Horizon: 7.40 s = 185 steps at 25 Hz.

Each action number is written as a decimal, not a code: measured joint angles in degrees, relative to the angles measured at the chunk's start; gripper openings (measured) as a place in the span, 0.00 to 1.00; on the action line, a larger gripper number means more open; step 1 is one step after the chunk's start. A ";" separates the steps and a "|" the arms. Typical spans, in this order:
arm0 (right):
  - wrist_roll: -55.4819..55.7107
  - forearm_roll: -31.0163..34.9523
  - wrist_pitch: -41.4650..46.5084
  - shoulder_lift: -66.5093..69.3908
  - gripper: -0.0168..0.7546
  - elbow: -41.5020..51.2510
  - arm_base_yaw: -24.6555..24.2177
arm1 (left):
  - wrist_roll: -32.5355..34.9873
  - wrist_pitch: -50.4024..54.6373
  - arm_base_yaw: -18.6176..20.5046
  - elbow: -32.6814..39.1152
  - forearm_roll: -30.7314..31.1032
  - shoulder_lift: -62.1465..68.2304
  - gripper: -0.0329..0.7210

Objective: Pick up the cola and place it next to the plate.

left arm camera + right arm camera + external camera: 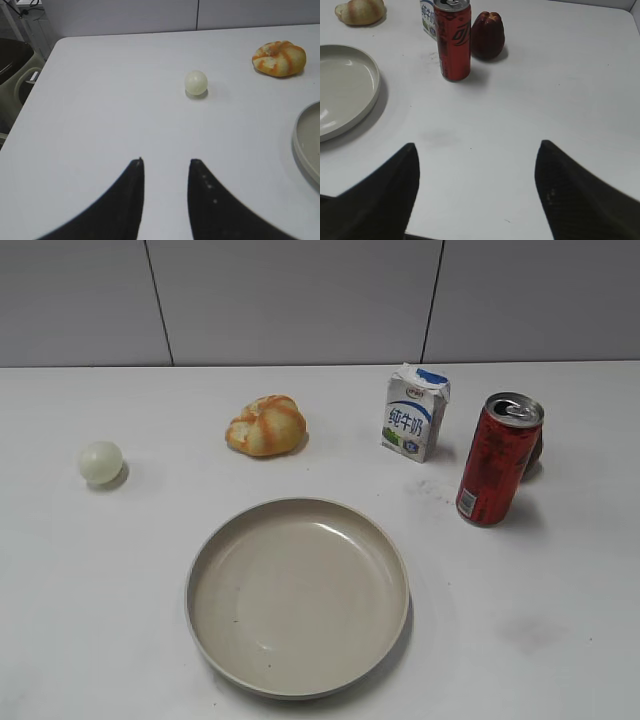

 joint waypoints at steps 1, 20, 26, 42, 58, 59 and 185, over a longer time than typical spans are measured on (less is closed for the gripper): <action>0.00 0.00 0.00 0.00 0.77 0.00 0.00 | 0.00 0.00 0.00 0.00 0.00 0.00 0.36; 1.91 -1.30 -8.73 16.27 0.77 -4.12 0.00 | 0.00 0.00 0.00 0.00 0.00 0.00 0.36; 5.13 -0.63 -8.99 34.21 0.77 -14.35 0.00 | 0.00 0.00 0.00 0.00 0.00 0.00 0.36; 5.39 6.75 -1.67 75.41 0.81 -42.85 0.00 | 0.00 0.00 0.00 0.00 0.00 0.00 0.36; 4.90 9.37 9.15 106.63 0.81 -64.48 0.00 | 0.00 0.00 0.00 0.00 0.00 0.00 0.36; 4.90 9.19 9.14 107.59 0.81 -64.79 0.00 | 0.00 0.00 0.00 0.00 0.00 0.00 0.36; 9.47 6.04 9.20 103.51 0.82 -73.59 -0.68 | 0.00 0.00 0.00 0.00 0.00 0.00 0.36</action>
